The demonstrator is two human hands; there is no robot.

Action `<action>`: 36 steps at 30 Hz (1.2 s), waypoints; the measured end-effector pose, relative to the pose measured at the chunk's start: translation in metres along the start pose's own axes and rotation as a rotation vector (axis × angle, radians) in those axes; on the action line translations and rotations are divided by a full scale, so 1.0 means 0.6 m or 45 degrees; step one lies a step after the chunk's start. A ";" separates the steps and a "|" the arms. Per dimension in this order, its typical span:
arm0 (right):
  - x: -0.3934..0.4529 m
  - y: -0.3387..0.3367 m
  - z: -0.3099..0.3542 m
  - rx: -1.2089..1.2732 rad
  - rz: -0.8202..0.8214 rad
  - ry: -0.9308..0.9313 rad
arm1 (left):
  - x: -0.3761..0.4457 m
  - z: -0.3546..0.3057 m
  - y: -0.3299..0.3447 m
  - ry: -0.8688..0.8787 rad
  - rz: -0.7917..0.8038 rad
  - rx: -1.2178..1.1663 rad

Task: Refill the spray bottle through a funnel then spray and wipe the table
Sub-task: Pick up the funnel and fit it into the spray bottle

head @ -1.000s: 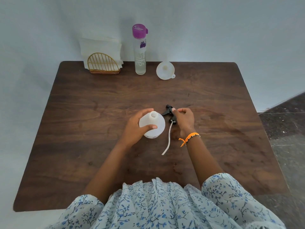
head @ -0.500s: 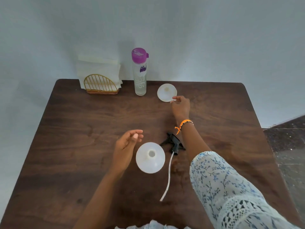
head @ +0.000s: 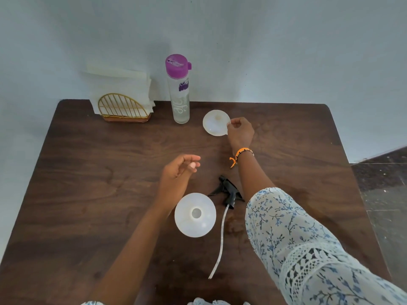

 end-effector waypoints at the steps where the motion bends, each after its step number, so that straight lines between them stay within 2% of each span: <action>1: -0.009 -0.005 -0.001 0.015 -0.003 0.002 | -0.004 0.002 0.000 -0.010 0.002 -0.005; 10: -0.132 -0.066 -0.015 0.124 0.042 0.023 | -0.078 0.003 -0.025 0.011 -0.021 -0.016; 19: -0.243 -0.122 0.009 0.346 0.173 0.055 | -0.149 0.041 -0.011 -0.087 0.038 -0.103; 23: -0.278 -0.145 0.031 0.366 0.198 -0.006 | -0.164 0.057 -0.010 -0.137 0.046 -0.179; 28: -0.311 -0.172 0.054 0.373 0.219 -0.091 | -0.169 0.043 -0.009 -0.031 0.061 -0.194; 36: -0.331 -0.192 0.069 0.221 0.186 -0.218 | -0.163 0.034 -0.015 -0.016 -0.022 -0.143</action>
Point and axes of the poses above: each hand's wrist, its own x-axis towards the middle knuckle, its own y-axis out of the palm, z = x × y, the point moved 9 cm from there along x, towards the middle knuckle, and after that the axes turned 1 degree about -z, right-handed, at the moved point
